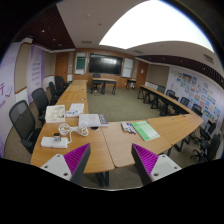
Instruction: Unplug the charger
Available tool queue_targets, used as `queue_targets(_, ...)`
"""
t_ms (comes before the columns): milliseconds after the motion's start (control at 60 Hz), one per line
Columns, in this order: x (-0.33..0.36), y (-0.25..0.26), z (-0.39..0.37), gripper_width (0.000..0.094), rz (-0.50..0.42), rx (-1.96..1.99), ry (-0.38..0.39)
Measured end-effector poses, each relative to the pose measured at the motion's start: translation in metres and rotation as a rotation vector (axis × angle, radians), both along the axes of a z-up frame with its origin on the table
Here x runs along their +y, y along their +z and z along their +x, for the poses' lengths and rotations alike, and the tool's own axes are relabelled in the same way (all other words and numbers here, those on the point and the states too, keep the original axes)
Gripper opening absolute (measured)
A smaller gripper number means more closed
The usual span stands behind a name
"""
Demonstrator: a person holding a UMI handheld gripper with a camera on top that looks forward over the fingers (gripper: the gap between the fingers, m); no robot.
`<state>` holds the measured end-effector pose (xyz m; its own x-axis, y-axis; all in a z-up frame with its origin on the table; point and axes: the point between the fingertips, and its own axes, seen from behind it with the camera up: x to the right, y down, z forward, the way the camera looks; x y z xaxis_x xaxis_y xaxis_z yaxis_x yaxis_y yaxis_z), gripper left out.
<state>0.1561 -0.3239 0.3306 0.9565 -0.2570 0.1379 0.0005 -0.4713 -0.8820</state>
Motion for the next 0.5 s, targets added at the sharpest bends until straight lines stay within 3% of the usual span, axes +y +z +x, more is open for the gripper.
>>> queue_targets(167, -0.007, -0.011, -0.003, 0.0853, -0.019, -0.026, -0.021)
queue_targets(350, -0.011, -0.065, -0.021, 0.0854, -0.098, -0.006, -0.023)
queue_targets(500, 0.005, -0.121, -0.071, 0.0850, -0.127, 0.032, 0.036)
